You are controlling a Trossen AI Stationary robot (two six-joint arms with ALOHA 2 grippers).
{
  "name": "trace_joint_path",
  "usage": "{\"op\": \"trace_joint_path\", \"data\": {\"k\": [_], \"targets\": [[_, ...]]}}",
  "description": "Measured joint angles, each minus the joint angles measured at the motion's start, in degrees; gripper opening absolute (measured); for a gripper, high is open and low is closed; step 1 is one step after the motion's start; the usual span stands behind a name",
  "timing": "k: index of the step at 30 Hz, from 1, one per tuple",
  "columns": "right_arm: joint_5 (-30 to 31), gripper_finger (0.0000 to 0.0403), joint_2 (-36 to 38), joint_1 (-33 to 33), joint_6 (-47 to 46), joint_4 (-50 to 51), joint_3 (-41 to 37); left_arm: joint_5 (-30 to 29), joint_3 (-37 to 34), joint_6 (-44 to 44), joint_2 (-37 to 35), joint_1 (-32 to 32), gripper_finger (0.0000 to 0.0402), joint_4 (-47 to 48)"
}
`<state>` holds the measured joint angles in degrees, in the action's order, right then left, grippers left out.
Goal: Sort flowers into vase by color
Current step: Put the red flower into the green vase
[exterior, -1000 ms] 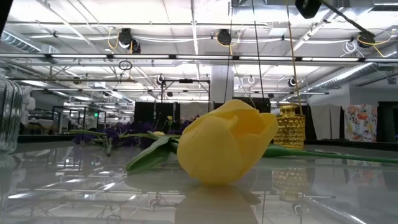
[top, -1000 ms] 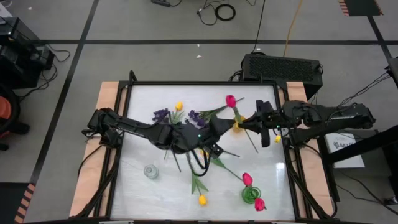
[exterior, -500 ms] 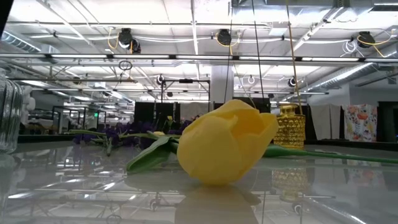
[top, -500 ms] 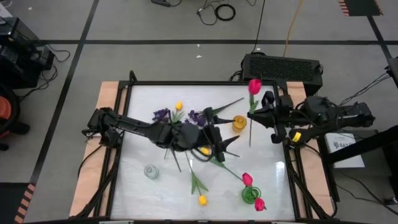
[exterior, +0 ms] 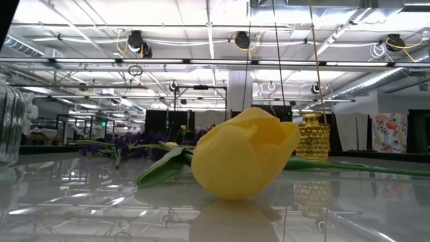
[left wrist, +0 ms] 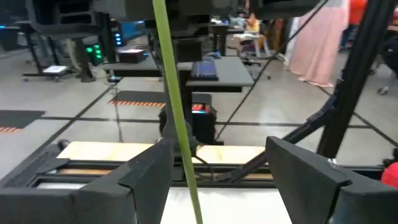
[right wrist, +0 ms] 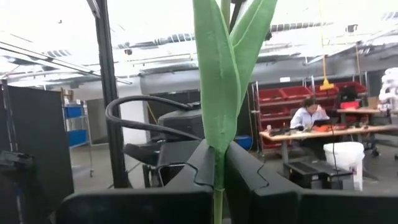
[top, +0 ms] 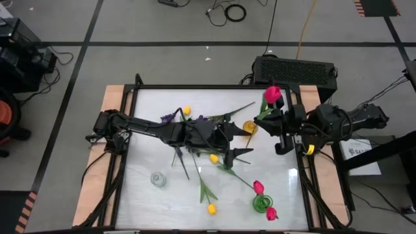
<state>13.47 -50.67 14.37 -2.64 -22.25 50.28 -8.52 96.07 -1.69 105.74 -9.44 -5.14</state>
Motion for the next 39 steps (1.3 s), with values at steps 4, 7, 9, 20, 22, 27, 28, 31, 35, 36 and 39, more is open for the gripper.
{"op": "trace_joint_path", "data": {"k": [4,7,9,20,22,27,28,31,35,36,39], "targets": [[0.0,0.0006,-0.4,0.0,0.4,-0.3,0.0,-2.3,0.0,0.5,0.0,0.0,0.0256,1.6],[0.0,0.0006,-0.4,0.0,1.1,-0.3,0.0,-2.4,0.0,0.6,0.0,0.1,0.0238,1.3],[0.0,0.0006,-0.4,0.0,1.6,-0.3,0.0,-2.4,0.0,0.8,0.0,0.1,0.0212,1.6],[-0.2,0.0006,-0.4,0.0,2.1,-0.3,0.0,-2.2,0.0,3.8,0.0,0.6,0.0015,3.1],[-0.3,0.0008,-0.4,0.0,2.2,0.2,0.0,-2.2,0.0,3.8,0.0,0.8,0.0009,3.8],[0.0,0.0044,0.3,0.0,-1.6,5.9,0.0,-2.1,0.0,3.8,0.0,0.8,0.0011,7.9],[0.0,0.0057,0.6,0.0,-2.0,7.1,0.0,-2.1,0.0,3.8,0.0,0.8,0.0011,8.7],[-0.1,0.0095,1.8,0.0,-3.4,10.6,0.0,-2.8,0.0,3.7,0.0,0.8,0.0011,11.2],[0.0,0.0129,3.8,0.0,-5.5,14.0,0.0,-3.6,0.0,3.6,0.0,0.9,0.0011,12.5],[0.0,0.0134,4.1,0.0,-5.8,14.5,0.0,-3.6,0.0,3.6,0.0,0.9,0.0011,12.6],[-0.2,0.0137,4.8,0.0,-6.9,16.4,0.0,-3.7,0.0,3.5,-0.5,0.8,0.0011,14.0]]}}
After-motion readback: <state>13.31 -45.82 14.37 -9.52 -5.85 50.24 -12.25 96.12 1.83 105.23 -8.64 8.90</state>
